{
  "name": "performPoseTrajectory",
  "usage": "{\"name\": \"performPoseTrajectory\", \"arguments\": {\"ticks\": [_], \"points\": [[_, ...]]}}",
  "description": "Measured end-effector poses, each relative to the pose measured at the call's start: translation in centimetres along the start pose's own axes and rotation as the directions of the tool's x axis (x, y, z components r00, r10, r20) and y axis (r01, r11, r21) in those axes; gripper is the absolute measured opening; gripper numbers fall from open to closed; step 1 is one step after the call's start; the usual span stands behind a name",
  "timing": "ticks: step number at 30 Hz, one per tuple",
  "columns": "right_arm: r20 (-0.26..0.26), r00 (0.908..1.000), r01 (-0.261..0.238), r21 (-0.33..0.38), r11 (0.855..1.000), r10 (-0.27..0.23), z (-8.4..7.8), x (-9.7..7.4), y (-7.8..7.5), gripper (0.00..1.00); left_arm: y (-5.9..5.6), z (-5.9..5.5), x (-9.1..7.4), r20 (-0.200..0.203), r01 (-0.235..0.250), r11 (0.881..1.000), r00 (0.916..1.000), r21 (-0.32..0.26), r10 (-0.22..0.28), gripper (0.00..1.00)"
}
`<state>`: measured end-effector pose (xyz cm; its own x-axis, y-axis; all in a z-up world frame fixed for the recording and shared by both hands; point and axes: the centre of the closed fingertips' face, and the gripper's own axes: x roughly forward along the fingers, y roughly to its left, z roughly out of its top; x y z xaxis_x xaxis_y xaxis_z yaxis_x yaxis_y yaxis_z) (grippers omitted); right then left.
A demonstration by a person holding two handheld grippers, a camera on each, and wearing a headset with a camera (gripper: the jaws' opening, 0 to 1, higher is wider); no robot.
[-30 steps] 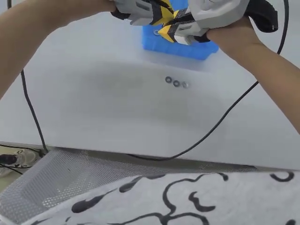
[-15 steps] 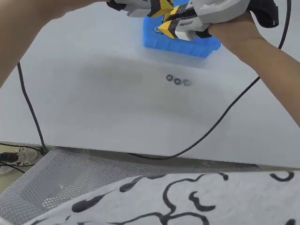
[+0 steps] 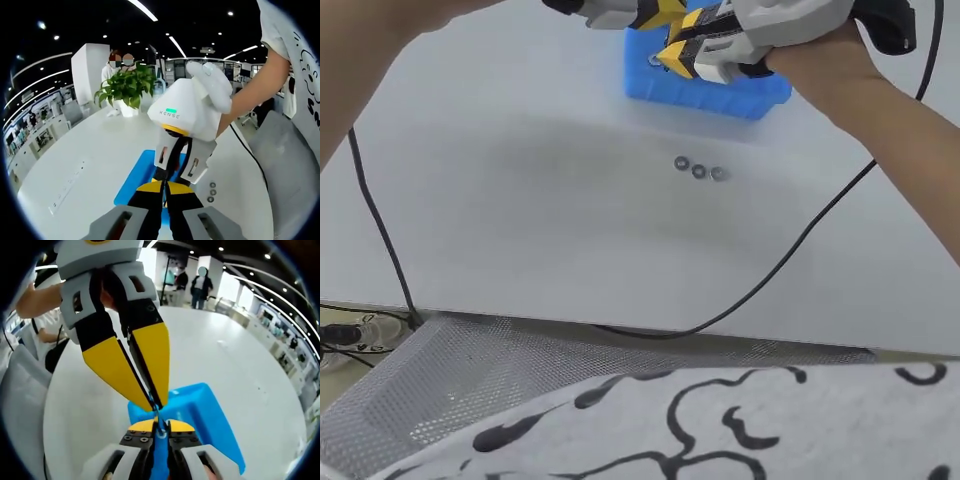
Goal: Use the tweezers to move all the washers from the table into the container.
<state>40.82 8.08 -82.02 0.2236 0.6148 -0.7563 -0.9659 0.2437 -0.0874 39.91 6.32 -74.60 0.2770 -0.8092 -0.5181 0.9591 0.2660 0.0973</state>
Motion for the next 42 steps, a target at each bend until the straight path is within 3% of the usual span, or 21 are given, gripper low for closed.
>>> {"name": "performPoseTrajectory", "arguments": {"ticks": [4, 6, 17, 31, 42], "points": [[0.0, 1.0, -0.001, 0.001, 1.0, 0.001, 0.0, 0.0, 0.0, 0.04, 0.0, 0.7, -0.4, 0.007, 0.004, 1.0, 1.0, 0.007, -0.004, 0.0], [-0.002, 1.0, 0.001, -0.004, 1.0, -0.001, 0.0, 0.1, -0.1, 0.04, 0.0, 0.5, -0.4, -0.008, 0.01, 0.999, 0.9999, 0.031, -0.009, 0.0], [-0.004, 1.0, 0.002, -0.006, 1.0, -0.002, -0.3, 0.3, -0.4, 0.04, -0.1, -0.3, -0.4, -0.055, 0.002, 0.999, 0.9985, 0.042, 0.0, 0.0], [-0.007, 0.9998, 0.019, -0.012, 1.0, -0.019, -0.3, 0.1, -0.2, 0.05, -0.2, 0.0, -0.2, -0.049, 0.015, 1.0, 0.9987, 0.024, -0.014, 0.0], [0.009, 0.9981, 0.062, -0.04, 0.997, -0.061, 0.7, -1.5, -0.2, 0.06, -1.0, 1.6, -1.4, -0.049, 0.007, 0.999, 0.9988, 0.049, -0.004, 0.0]]}}
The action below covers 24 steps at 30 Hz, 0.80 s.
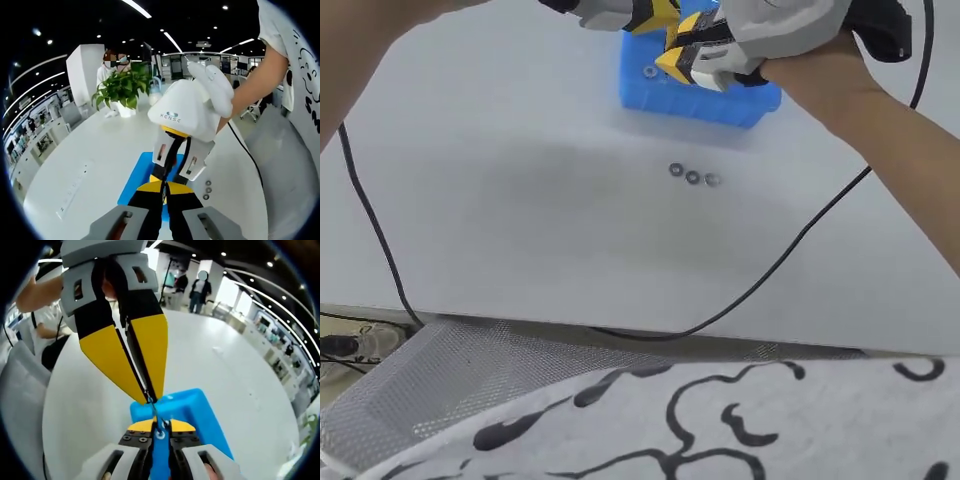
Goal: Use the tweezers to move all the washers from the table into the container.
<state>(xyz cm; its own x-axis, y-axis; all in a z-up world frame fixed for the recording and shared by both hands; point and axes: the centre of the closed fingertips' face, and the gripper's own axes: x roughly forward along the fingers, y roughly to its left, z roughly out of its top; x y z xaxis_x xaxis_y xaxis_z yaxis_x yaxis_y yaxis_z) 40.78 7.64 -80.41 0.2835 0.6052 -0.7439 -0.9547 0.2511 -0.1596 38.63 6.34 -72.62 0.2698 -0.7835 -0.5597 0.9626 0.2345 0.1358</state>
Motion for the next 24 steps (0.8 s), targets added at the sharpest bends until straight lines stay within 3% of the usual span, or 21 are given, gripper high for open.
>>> {"name": "performPoseTrajectory", "arguments": {"ticks": [5, 10, 18, 21, 24], "points": [[0.023, 0.9996, 0.014, 0.013, 1.0, -0.014, 1.2, -1.7, 0.6, 0.06, -0.3, 1.2, -1.0, 0.008, -0.016, 0.999, 0.9999, 0.034, 0.015, 0.0], [0.039, 0.999, 0.022, 0.031, 0.999, -0.024, 1.4, -2.4, 0.9, 0.05, -1.1, 2.3, -1.5, 0.015, -0.009, 0.998, 0.9999, 0.056, 0.008, 0.0], [0.05, 0.9984, 0.024, 0.06, 0.998, -0.027, 1.3, -4.7, 2.8, 0.05, -3.0, 4.0, -1.8, 0.029, 0.036, 0.997, 0.9989, 0.063, -0.038, 0.0], [0.048, 0.9987, 0.015, 0.075, 0.997, -0.019, 1.0, -4.9, 2.9, 0.05, -3.8, 4.2, -1.8, 0.029, 0.057, 0.996, 0.9979, 0.062, -0.059, 0.0], [0.041, 0.9991, -0.011, 0.09, 0.996, 0.007, 0.6, -5.3, 3.9, 0.05, -4.4, 4.1, -1.7, 0.023, 0.083, 0.995, 0.9962, 0.054, -0.085, 0.0]]}}
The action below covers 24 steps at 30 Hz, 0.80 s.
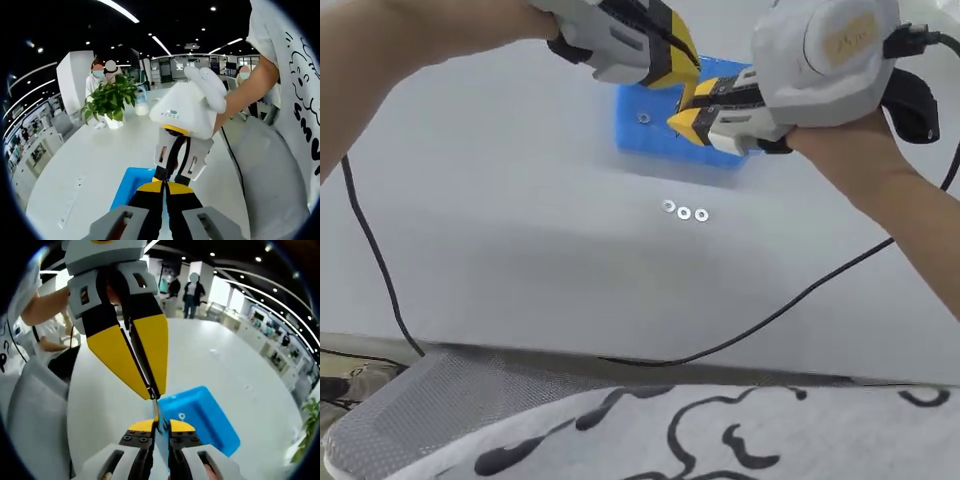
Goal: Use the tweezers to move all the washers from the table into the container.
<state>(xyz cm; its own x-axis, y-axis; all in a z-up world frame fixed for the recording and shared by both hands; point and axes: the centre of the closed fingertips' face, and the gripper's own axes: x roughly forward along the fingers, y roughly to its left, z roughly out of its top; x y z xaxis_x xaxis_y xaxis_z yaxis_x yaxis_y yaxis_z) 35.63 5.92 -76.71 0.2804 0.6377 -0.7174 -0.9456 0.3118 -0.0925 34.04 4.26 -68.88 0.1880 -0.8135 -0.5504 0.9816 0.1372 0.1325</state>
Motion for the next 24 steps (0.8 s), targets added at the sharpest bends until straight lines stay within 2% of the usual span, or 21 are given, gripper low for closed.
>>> {"name": "performPoseTrajectory", "arguments": {"ticks": [4, 7, 10, 15, 19, 24], "points": [[-0.01, 0.9992, -0.038, 0.043, 0.998, 0.039, -0.7, -0.1, 1.2, 0.05, -0.8, -0.2, 0.4, -0.012, 0.035, 0.999, 0.9993, -0.022, -0.035, 0.0], [-0.011, 0.9991, -0.041, 0.05, 0.998, 0.042, -1.4, -0.1, 1.8, 0.05, -1.3, -0.5, 0.8, -0.021, 0.054, 0.998, 0.9983, -0.031, -0.055, 0.0], [-0.011, 0.9977, -0.066, 0.09, 0.994, 0.067, -2.0, 0.1, 2.4, 0.05, -1.9, -0.8, 1.2, -0.031, 0.082, 0.996, 0.996, -0.045, -0.084, 0.0], [-0.026, 0.9941, -0.101, 0.123, 0.987, 0.105, -2.9, 0.5, 3.3, 0.05, -2.3, -1.7, 2.0, -0.056, 0.113, 0.991, 0.9916, -0.067, -0.117, 0.0], [-0.026, 0.9933, -0.108, 0.141, 0.984, 0.112, -3.3, 0.9, 3.6, 0.05, -2.6, -2.1, 2.4, -0.067, 0.125, 0.99, 0.9893, -0.072, -0.129, 0.0], [-0.03, 0.9913, -0.122, 0.165, 0.979, 0.128, -3.9, 1.3, 3.8, 0.05, -3.9, -1.5, 2.8, -0.081, 0.131, 0.988, 0.9872, -0.077, -0.137, 0.0]]}}
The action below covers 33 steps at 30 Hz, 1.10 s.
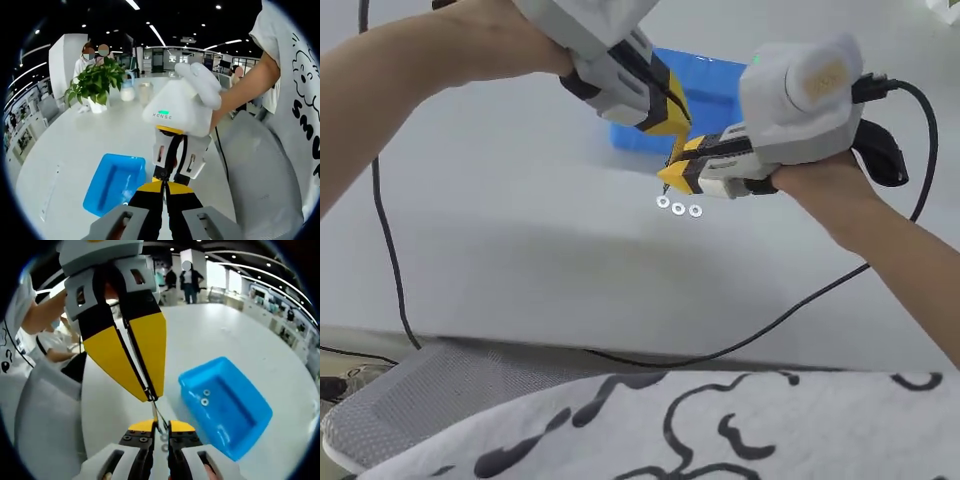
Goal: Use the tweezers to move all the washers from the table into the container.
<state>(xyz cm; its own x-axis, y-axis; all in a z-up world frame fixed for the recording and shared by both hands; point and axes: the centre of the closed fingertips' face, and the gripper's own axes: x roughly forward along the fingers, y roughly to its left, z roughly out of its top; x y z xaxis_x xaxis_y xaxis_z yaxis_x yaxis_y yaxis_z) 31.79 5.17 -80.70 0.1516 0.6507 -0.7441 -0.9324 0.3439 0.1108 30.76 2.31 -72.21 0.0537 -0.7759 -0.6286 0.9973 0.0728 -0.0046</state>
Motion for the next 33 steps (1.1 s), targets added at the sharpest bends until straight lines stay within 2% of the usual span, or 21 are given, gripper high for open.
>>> {"name": "performPoseTrajectory", "arguments": {"ticks": [2, 12, 16, 21, 33], "points": [[-0.002, 1.0, -0.003, 0.002, 1.0, 0.003, -0.4, 0.5, -0.5, 0.05, 0.0, -0.2, 0.2, -0.009, 0.002, 1.0, 1.0, -0.001, -0.002, 0.0], [-0.012, 0.9999, -0.012, 0.011, 1.0, 0.012, -0.7, 0.7, -0.6, 0.05, 1.2, -1.2, 0.6, -0.015, 0.007, 1.0, 0.9999, -0.017, -0.007, 0.0], [-0.011, 0.9996, -0.027, 0.039, 0.999, 0.028, -0.9, 0.8, -0.5, 0.06, 1.6, -1.6, 1.0, -0.022, 0.012, 1.0, 0.9997, -0.024, -0.012, 0.0], [-0.019, 0.9997, -0.016, 0.021, 1.0, 0.017, -1.3, 0.9, -0.4, 0.06, 1.4, -1.9, 1.3, -0.028, 0.011, 1.0, 0.9995, -0.014, -0.011, 0.0], [-0.002, 1.0, -0.005, 0.032, 0.999, 0.005, -1.3, 0.7, -0.4, 0.06, 1.2, -1.8, 1.2, -0.028, 0.01, 1.0, 0.9996, -0.004, -0.011, 0.0]]}}
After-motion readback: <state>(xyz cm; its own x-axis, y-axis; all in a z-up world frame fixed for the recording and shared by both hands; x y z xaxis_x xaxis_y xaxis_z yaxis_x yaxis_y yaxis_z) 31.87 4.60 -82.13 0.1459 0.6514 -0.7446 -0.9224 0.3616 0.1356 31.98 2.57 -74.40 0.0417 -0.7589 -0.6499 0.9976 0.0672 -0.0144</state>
